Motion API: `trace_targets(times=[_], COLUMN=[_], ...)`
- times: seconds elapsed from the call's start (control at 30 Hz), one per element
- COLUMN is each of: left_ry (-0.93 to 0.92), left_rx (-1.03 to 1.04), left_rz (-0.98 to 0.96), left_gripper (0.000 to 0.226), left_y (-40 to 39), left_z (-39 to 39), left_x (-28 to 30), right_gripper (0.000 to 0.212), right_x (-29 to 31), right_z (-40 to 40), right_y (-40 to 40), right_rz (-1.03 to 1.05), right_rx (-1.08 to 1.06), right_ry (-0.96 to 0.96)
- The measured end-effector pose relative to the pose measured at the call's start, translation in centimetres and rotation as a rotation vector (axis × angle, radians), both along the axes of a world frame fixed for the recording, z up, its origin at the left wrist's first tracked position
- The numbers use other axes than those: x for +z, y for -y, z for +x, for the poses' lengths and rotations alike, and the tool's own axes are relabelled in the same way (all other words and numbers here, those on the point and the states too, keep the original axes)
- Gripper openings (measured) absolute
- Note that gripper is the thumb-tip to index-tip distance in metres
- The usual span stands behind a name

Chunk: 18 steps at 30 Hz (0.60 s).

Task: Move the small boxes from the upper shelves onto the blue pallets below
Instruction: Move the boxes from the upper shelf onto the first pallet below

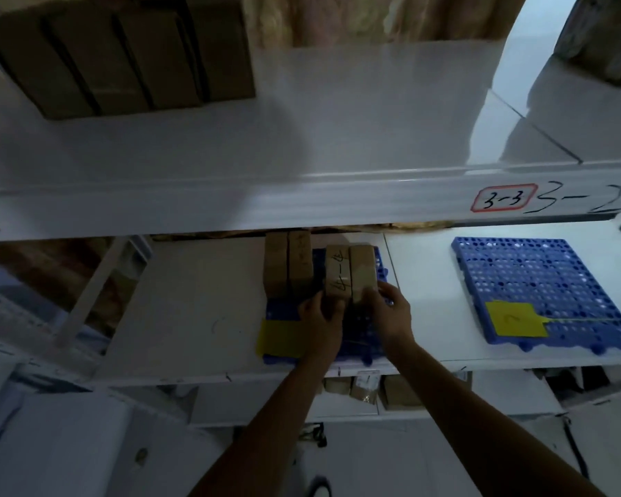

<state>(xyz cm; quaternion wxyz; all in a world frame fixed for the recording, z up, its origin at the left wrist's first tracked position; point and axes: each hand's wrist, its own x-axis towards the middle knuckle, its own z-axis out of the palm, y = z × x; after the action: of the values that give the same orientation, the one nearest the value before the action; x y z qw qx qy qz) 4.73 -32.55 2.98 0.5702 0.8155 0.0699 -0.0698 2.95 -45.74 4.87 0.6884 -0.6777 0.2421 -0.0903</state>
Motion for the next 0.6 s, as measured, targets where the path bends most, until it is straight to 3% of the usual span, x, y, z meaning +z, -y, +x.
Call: trace_targets(times=[0.17,0.23,0.33,0.6], left_ry=[0.033,0.032,0.075,0.023], left_rx=[-0.033,0.047,0.064,-0.164], left_rz=[0.096,0.004,-0.115,-0.079], left_gripper=[0.080,0.070,0.029,0.036], left_y=[0.0,0.3,0.4,-0.2], left_z=[-0.6,-1.1,-1.7,0.3], left_x=[-0.6,-0.7,-1.5,-1.4], right_gripper=[0.033,0.033,0.031,0.024], right_x=[-0.7,-0.9,-0.9,-0.7], right_z=[1.8,2.3,2.9,4.4], right_y=[-0.3,-0.4,-0.7,-0.6], right_rz=[-0.047,-0.047,-0.045,-0.118], right_rx=[-0.066,-0.058,-0.072,-0.109], right_ry=[-0.040,-0.057,-0.062,-0.079])
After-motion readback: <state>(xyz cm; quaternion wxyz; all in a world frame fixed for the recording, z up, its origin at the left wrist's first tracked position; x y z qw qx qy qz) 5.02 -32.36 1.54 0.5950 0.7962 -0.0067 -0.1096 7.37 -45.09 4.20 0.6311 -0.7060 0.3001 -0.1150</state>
